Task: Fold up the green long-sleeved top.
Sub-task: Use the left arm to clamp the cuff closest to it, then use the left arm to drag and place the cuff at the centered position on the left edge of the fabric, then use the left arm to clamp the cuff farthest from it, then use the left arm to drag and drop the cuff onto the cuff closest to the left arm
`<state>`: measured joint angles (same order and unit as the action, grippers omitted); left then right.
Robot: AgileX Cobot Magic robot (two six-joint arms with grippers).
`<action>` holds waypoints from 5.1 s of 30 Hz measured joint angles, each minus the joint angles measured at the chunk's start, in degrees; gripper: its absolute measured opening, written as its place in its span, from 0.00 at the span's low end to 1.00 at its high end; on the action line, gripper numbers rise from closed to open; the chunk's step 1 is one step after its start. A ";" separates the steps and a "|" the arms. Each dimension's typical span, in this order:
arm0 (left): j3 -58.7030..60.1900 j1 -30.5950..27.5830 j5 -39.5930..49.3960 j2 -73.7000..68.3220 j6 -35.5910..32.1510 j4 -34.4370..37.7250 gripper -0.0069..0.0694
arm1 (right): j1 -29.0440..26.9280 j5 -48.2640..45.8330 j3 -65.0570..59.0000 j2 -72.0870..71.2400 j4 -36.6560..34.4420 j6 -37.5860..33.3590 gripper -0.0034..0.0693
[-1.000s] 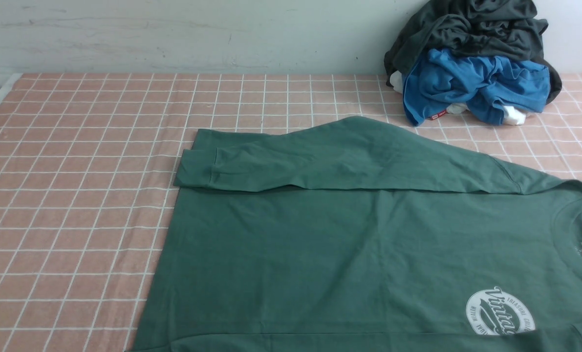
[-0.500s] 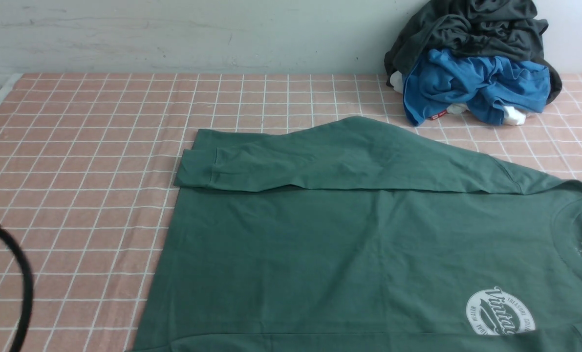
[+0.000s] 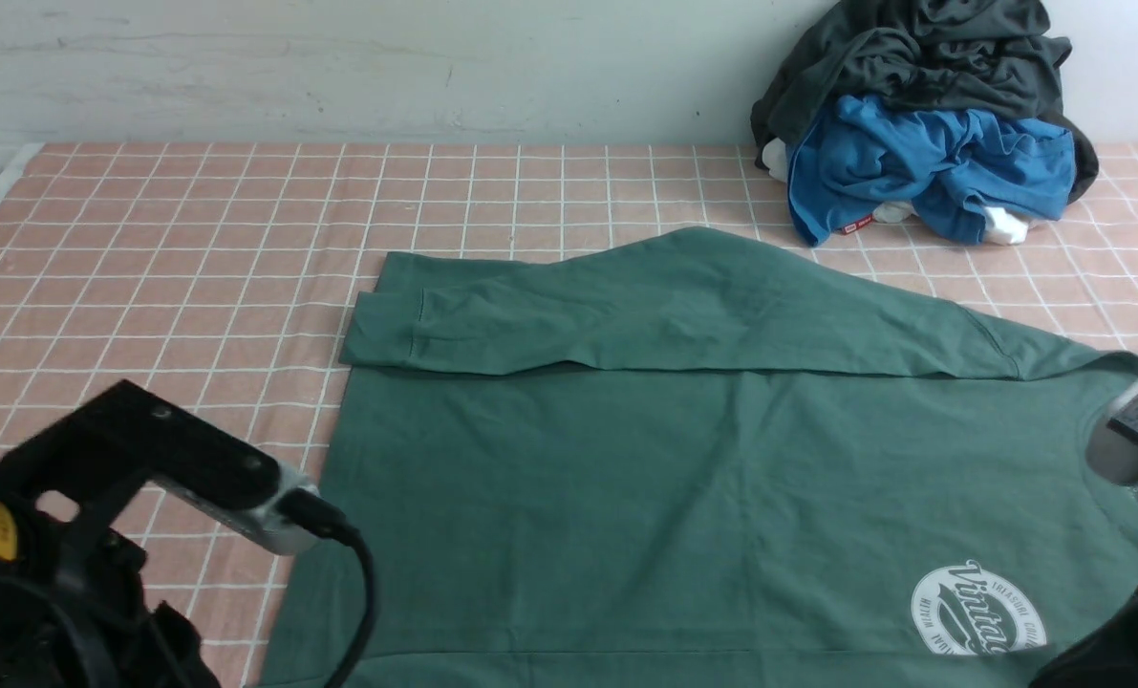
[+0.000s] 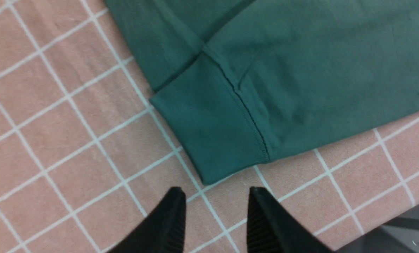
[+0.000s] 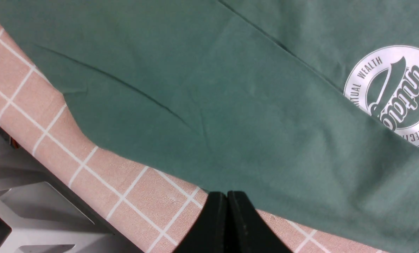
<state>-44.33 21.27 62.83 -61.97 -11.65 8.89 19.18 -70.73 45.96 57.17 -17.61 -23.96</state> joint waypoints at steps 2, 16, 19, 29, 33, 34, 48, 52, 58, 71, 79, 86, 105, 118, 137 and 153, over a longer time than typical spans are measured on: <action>0.00 1.38 -1.38 -3.51 -0.73 -0.01 0.51 | 0.05 -0.08 0.00 -0.11 0.07 0.00 0.03; -5.37 9.33 -12.28 -29.99 -7.07 -3.57 0.64 | 0.05 3.75 0.00 -0.11 -1.18 0.00 0.03; -6.02 9.33 -14.20 -34.53 -7.07 -4.08 0.64 | 0.05 3.75 0.00 -0.11 -1.73 -0.02 0.03; -7.35 9.39 -16.32 -37.25 -5.15 -4.75 0.51 | 0.05 3.75 0.00 -0.11 -2.43 -0.02 0.03; -8.51 9.39 -14.75 -37.45 -4.72 -4.87 0.32 | 0.05 3.75 0.00 -0.11 -2.67 -0.02 0.03; -8.88 9.39 -14.09 -37.45 -4.72 -4.87 0.28 | 0.05 3.75 0.00 -0.11 -2.66 -0.02 0.03; -20.35 9.39 -4.29 -37.36 -4.95 -5.55 0.11 | 0.05 3.75 0.00 -0.11 -2.13 -0.46 0.03; -31.95 9.39 -0.67 -37.16 -5.16 -6.11 0.10 | 0.05 3.75 0.00 -0.11 0.99 0.46 0.03; -42.66 8.11 1.18 -37.27 -5.75 -7.54 0.10 | 0.05 3.69 0.00 -1.15 2.86 1.09 0.03; -45.95 1.22 0.64 -50.81 -5.79 -8.89 0.14 | 0.05 3.57 0.00 -2.09 3.21 1.28 0.03; -51.53 0.58 0.20 -54.83 -3.31 -9.80 0.53 | 0.05 3.50 0.10 -2.09 3.96 2.13 0.03; -60.17 -0.76 2.71 -55.62 1.65 -11.71 0.81 | 0.05 3.83 2.36 -2.09 9.16 8.52 0.03; -62.50 -2.35 -13.20 -69.50 -12.05 -14.46 0.83 | 0.05 6.62 4.68 -2.09 12.92 11.43 0.03; -62.76 -2.35 -14.97 -70.59 -5.62 -14.93 0.50 | 0.05 6.66 4.68 -2.09 12.70 11.43 0.03; -61.69 0.18 5.14 -57.54 -2.25 -8.89 0.09 | 0.05 10.40 4.68 -2.09 15.06 11.43 0.03; -36.35 7.60 4.64 -45.61 -0.89 -8.46 0.09 | 0.05 10.33 4.73 -2.09 13.59 11.43 0.03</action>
<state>-80.68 28.87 67.47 -107.58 -12.54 0.42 19.22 -60.39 50.69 55.08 -4.01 -12.53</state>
